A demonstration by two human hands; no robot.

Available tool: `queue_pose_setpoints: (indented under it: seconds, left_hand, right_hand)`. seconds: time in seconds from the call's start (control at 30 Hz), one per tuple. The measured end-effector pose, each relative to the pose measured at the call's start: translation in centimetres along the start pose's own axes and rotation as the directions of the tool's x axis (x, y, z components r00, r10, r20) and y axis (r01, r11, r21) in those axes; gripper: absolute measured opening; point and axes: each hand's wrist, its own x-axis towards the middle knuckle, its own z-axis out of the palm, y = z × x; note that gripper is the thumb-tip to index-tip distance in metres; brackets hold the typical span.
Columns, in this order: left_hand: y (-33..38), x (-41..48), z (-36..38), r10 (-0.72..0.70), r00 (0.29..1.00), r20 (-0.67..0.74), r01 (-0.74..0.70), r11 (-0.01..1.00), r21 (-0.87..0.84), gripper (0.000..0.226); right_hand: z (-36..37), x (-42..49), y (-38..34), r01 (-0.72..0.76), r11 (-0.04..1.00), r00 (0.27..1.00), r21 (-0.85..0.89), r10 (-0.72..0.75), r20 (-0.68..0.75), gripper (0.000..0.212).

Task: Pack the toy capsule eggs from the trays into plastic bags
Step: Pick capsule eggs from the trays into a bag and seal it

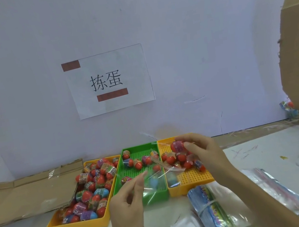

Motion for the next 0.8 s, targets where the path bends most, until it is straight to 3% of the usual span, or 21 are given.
queue_pose_setpoints:
  seconds: [0.17, 0.33, 0.67, 0.8]
  left_hand:
    - [-0.1, 0.1, 0.1, 0.001, 1.0, -0.004, -0.001, 1.0, -0.005, 0.032]
    - [0.1, 0.0, 0.2, -0.001, 1.0, 0.012, 0.001, 1.0, 0.008, 0.031]
    - [0.9, -0.1, 0.5, -0.052, 0.997, 0.052, 0.055, 0.997, -0.062, 0.026]
    - [0.5, 0.1, 0.5, -0.131, 0.983, 0.132, 0.143, 0.986, -0.081, 0.029]
  right_hand:
    - [0.5, -0.6, -1.2, 0.069, 0.996, 0.984, 0.06, -0.078, 0.163, 0.025]
    - [1.4, -0.9, -0.8, 0.162, 0.985, 0.967, -0.058, -0.147, 0.207, 0.018]
    - [1.7, -1.1, -0.7, 0.171, 0.979, 0.927, -0.108, -0.123, 0.354, 0.016]
    - [2.0, -1.4, -0.6, 0.185, 0.977, 0.917, -0.104, -0.134, 0.375, 0.013]
